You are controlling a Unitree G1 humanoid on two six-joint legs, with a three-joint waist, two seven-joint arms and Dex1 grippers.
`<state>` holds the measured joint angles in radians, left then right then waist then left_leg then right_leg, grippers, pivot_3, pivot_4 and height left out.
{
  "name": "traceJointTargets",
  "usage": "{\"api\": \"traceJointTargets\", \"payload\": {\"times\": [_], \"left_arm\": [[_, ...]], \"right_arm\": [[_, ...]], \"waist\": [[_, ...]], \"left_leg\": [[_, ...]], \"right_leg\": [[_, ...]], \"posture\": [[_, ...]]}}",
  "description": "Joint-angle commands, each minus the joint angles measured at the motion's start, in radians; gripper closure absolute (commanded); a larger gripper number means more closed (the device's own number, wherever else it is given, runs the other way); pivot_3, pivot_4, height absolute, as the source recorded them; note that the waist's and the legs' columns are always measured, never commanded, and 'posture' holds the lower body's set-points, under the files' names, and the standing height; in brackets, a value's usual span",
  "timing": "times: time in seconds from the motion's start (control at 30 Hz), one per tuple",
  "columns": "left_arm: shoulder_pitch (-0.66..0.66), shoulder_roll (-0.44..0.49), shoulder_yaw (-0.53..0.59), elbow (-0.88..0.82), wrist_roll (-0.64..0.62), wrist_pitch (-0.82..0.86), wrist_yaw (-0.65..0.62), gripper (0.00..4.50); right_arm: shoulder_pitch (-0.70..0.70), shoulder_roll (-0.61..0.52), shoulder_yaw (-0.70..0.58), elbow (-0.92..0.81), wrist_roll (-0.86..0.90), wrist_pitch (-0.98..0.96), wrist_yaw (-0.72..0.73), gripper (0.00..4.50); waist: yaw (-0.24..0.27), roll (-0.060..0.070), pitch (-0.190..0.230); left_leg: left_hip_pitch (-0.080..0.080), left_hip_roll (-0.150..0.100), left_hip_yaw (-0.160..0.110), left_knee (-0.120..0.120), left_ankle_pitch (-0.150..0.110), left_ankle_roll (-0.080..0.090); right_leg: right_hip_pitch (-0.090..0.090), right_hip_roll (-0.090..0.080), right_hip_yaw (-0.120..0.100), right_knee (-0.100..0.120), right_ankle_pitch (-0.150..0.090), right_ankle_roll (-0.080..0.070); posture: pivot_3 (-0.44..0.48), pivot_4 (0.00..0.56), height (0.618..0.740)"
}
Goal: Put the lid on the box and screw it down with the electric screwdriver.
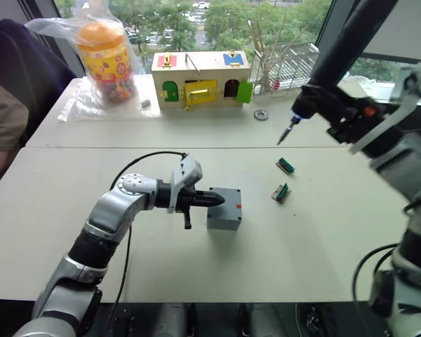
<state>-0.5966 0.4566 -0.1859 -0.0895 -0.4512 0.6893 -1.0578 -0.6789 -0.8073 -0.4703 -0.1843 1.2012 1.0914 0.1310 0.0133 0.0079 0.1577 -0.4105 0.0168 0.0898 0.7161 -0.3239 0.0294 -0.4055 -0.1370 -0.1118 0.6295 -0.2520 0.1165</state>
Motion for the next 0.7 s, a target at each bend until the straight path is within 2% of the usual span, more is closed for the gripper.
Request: {"api": "traceJointTargets", "payload": {"times": [0.03, 0.17, 0.3, 0.5, 0.7], "left_arm": [[-0.018, 0.036, 0.038, -0.083, -0.036, 0.016, -0.005, 4.5], [-0.002, 0.058, 0.041, -0.151, -0.051, 0.022, 0.004, 4.5], [0.025, 0.07, 0.037, -0.199, -0.055, 0.022, 0.012, 4.5], [0.11, 0.11, 0.002, -0.256, -0.031, -0.001, 0.019, 4.5], [0.16, 0.084, -0.016, -0.257, -0.014, -0.017, 0.073, 4.5]], "right_arm": [[0.014, -0.132, 0.049, 0.126, -0.051, 0.165, 0.021, 2.72], [-0.001, -0.174, 0.061, 0.365, -0.084, 0.375, 0.007, 2.72], [0.023, -0.231, 0.151, 0.443, -0.172, 0.446, 0.11, 2.72], [-0.025, -0.312, 0.366, 0.561, -0.326, 0.44, 0.31, 2.72], [-0.092, -0.325, 0.552, 0.649, -0.487, 0.363, 0.5, 2.72]], "waist": [[-0.002, 0.0, 0.0], [-0.003, 0.001, 0.001], [-0.001, 0.006, 0.004], [-0.003, 0.007, 0.005], [0.0, 0.007, 0.005]], "left_leg": [[0.0, 0.0, 0.0, -0.001, 0.0, 0.0], [0.0, 0.0, 0.003, -0.002, -0.001, 0.001], [0.0, 0.0, 0.007, -0.002, -0.001, 0.001], [0.0, 0.0, 0.008, -0.001, -0.001, 0.001], [0.0, 0.0, 0.008, -0.001, -0.001, 0.002]], "right_leg": [[0.0, 0.0, 0.0, 0.0, 0.0, 0.0], [-0.001, -0.001, 0.001, 0.0, 0.0, 0.0], [-0.004, -0.001, 0.004, 0.0, 0.0, 0.0], [-0.005, -0.001, 0.005, 0.0, 0.0, 0.0], [-0.005, -0.001, 0.005, -0.001, 0.0, 0.0]], "posture": [[0.0, 0.15, 0.711], [0.0, 0.15, 0.711], [0.0, 0.15, 0.711], [0.0, 0.15, 0.711], [0.0, 0.15, 0.711]]}}
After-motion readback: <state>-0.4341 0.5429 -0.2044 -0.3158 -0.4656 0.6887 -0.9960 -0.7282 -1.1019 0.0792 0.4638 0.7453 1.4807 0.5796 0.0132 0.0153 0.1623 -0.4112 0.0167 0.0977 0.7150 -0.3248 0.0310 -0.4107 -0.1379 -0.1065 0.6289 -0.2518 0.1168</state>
